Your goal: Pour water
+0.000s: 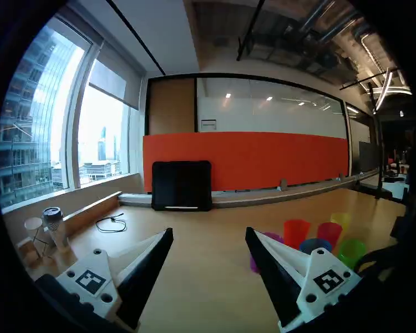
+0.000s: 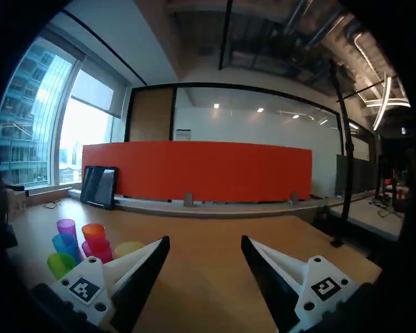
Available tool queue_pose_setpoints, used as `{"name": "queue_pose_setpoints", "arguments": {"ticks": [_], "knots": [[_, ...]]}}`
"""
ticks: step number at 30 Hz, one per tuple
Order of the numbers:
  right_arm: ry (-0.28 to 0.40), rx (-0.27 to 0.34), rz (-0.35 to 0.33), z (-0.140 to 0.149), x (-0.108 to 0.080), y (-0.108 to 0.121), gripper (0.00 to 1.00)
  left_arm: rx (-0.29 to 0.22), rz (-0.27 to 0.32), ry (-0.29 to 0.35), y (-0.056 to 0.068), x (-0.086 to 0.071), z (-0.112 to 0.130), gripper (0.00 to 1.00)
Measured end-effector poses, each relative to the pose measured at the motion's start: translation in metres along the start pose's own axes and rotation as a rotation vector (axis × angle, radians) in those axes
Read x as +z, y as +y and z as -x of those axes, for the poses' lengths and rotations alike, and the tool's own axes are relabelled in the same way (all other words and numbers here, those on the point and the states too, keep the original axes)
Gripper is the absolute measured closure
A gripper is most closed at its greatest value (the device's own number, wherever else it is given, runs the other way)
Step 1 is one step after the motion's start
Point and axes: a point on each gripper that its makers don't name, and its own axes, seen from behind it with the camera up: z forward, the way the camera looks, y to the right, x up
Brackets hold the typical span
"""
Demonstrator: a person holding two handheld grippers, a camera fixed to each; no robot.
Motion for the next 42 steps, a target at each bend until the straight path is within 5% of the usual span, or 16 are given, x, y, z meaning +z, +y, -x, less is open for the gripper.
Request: {"name": "queue_pose_setpoints", "arguments": {"ticks": [18,27,33,42], "knots": [[-0.054,0.055,-0.094,-0.109,0.021,-0.004,0.00,0.008,0.026,0.043,-0.004,0.020,-0.129,0.03],[-0.007,0.023,-0.103,-0.162,0.024,-0.004,0.00,-0.026,0.102,0.036,0.008,0.029,-0.176,0.03],[-0.015,0.039,-0.131,-0.164,0.024,-0.006,0.00,-0.017,0.140,0.036,0.015,0.033,-0.185,0.03],[-0.037,0.032,-0.262,-0.168,0.018,-0.031,0.00,-0.006,0.234,0.035,0.031,0.036,-0.186,0.03]]}}
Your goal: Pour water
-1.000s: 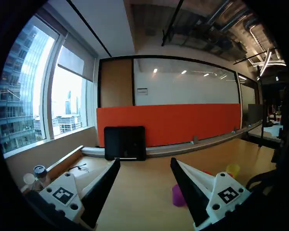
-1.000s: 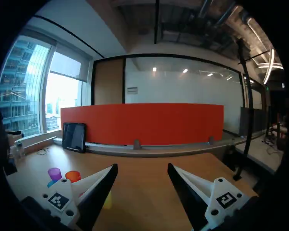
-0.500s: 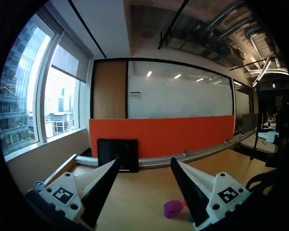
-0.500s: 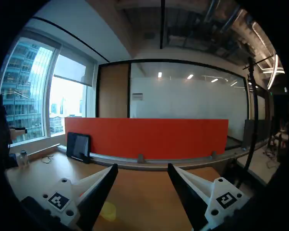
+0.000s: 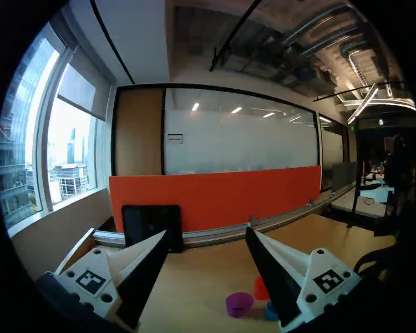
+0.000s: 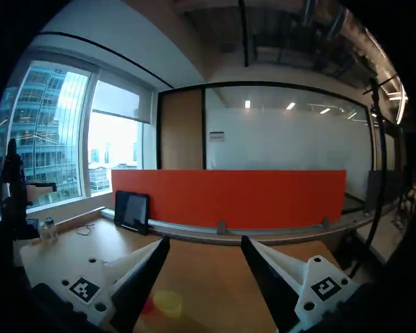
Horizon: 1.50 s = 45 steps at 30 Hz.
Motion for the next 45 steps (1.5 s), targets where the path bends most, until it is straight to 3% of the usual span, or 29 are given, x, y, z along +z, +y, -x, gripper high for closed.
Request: {"name": "queue_pose_setpoints", "arguments": {"ticks": [9,21,45], "knots": [[-0.003,-0.023,-0.181,-0.009,-0.007,-0.043,0.00,0.034,0.128,0.015,0.030,0.000,-0.009,0.03],[0.017,-0.030,-0.297,-0.019,-0.011,-0.071,0.00,0.059,0.245,-0.016,0.058,0.002,0.003,0.03],[-0.087,-0.096,-0.470,0.008,-0.021,-0.109,0.00,0.089,0.363,-0.111,0.078,0.010,0.047,0.03]]}}
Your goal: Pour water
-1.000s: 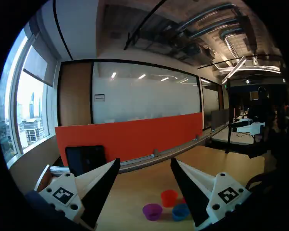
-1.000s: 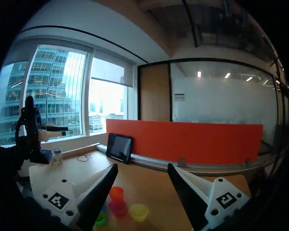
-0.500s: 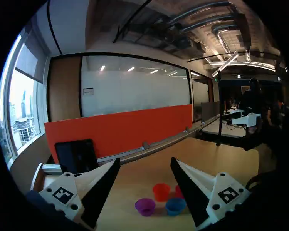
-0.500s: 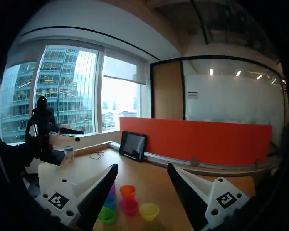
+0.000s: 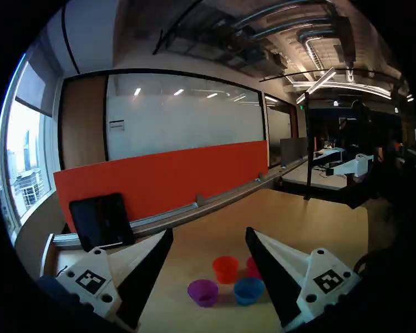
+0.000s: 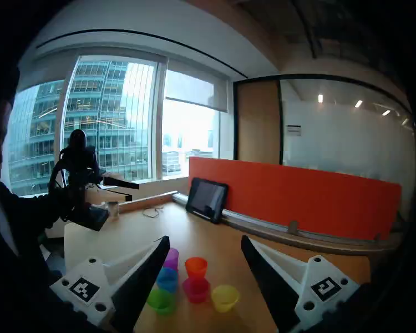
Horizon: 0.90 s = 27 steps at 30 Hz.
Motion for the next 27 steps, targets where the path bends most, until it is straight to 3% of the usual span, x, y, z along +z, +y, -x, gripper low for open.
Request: {"name": "queue_pose_setpoints", "arguments": {"ticks": [27], "knots": [[-0.112,-0.058,-0.132,0.063,0.017,-0.028,0.00,0.026,0.084,-0.101,0.020,0.025,0.067,0.03]]}}
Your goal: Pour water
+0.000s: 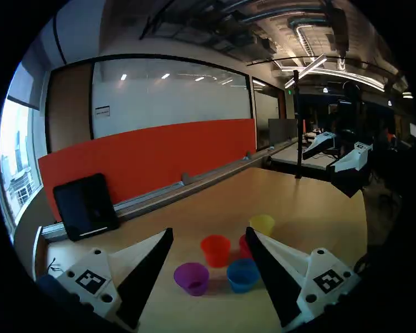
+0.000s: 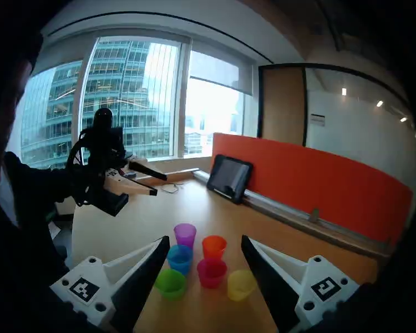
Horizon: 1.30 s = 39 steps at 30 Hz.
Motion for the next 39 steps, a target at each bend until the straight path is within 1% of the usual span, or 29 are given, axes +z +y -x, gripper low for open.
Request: {"name": "queue_pose_setpoints", "arguments": {"ticks": [6,15,21,30,39], "knots": [[-0.033,-0.005,-0.027,0.018,0.007,-0.005,0.00,0.005,0.025,-0.024,0.010,0.009,0.015,0.03],[-0.090,-0.030,-0.056,0.044,0.015,-0.011,0.00,0.007,0.057,-0.073,0.022,0.022,0.042,0.03],[-0.120,-0.028,-0.075,0.061,0.020,-0.017,0.00,0.005,0.082,-0.099,0.030,0.030,0.056,0.03],[-0.165,-0.031,-0.095,0.092,0.029,-0.024,0.00,0.009,0.112,-0.146,0.045,0.040,0.083,0.03],[-0.216,-0.028,-0.115,0.121,0.035,-0.032,0.00,0.021,0.138,-0.194,0.058,0.046,0.109,0.03]]}}
